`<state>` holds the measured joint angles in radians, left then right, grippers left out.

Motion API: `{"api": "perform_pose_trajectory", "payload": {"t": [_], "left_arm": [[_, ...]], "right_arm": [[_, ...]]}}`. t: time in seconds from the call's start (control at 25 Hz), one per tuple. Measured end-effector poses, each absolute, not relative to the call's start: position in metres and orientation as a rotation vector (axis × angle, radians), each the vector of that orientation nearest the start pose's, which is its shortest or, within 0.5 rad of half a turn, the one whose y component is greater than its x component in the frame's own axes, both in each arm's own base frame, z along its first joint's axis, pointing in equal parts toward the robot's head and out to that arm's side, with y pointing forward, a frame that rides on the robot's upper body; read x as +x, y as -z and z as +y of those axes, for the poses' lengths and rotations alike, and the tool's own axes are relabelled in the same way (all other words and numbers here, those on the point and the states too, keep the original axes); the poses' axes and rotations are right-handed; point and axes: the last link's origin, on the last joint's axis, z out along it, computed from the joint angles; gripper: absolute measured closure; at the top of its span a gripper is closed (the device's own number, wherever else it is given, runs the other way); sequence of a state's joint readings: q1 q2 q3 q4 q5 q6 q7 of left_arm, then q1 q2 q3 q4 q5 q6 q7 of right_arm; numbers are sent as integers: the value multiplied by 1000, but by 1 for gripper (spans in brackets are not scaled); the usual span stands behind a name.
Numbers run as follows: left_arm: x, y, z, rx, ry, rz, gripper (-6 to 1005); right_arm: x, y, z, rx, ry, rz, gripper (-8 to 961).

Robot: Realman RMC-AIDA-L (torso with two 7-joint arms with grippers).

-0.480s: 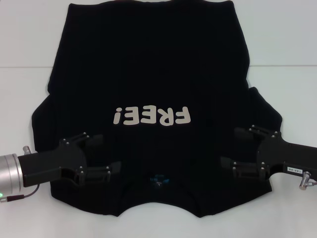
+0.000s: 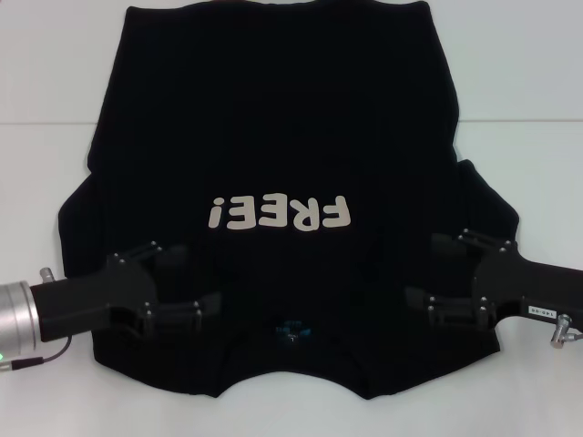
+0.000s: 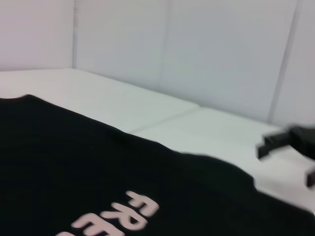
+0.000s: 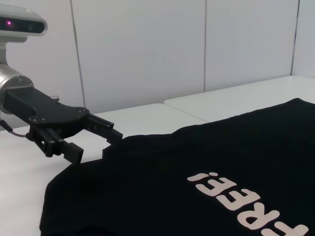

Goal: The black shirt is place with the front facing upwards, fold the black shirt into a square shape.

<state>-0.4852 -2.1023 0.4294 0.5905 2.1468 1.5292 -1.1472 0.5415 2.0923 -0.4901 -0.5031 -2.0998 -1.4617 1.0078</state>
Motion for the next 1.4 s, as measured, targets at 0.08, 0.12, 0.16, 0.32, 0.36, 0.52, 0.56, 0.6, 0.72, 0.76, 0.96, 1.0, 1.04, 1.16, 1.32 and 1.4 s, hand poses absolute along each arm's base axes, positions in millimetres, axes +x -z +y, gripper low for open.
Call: {"api": "perform_pose_trajectory", "payload": {"t": [0.08, 0.12, 0.16, 0.32, 0.36, 0.52, 0.56, 0.6, 0.72, 0.76, 0.96, 1.0, 1.04, 1.16, 1.32, 1.4], "left_arm": [[-304, -1, 311, -2560, 674, -624, 49], [-305, -11, 317, -2489, 735, -769, 49], [-306, -17, 321, -2448, 770, -874, 49], [-309, -43, 336, -2305, 862, -1204, 50], [-309, -50, 340, -2270, 879, -1277, 50], [-321, -78, 353, -2061, 912, -1572, 50], [-326, -84, 355, -2001, 904, -1629, 49], [-333, -89, 358, -1935, 893, -1685, 49], [-348, -93, 358, -1809, 838, -1774, 49], [-353, -92, 358, -1777, 814, -1795, 49], [-370, -79, 356, -1681, 712, -1872, 50], [-372, -77, 356, -1665, 700, -1880, 51], [-374, -75, 356, -1654, 692, -1885, 52], [-377, -71, 356, -1633, 679, -1892, 55], [-379, -70, 357, -1615, 672, -1886, 59], [-379, -69, 358, -1610, 670, -1885, 61]], "right_arm": [[288, 18, 326, -2621, -625, 388, 12], [288, 18, 327, -2620, -626, 387, 12], [287, 18, 327, -2619, -627, 387, 12], [286, 18, 328, -2620, -629, 386, 12], [286, 18, 328, -2622, -629, 386, 12], [283, 19, 329, -2629, -639, 400, 11], [283, 19, 329, -2630, -641, 401, 11], [283, 19, 328, -2631, -644, 402, 11], [282, 19, 328, -2633, -649, 403, 11], [282, 19, 328, -2633, -649, 403, 11], [281, 19, 328, -2637, -656, 400, 11], [281, 19, 328, -2638, -657, 399, 11], [281, 18, 328, -2638, -658, 398, 11], [281, 18, 328, -2639, -659, 397, 11], [281, 18, 328, -2639, -659, 397, 11], [281, 18, 328, -2639, -660, 397, 11]]}}
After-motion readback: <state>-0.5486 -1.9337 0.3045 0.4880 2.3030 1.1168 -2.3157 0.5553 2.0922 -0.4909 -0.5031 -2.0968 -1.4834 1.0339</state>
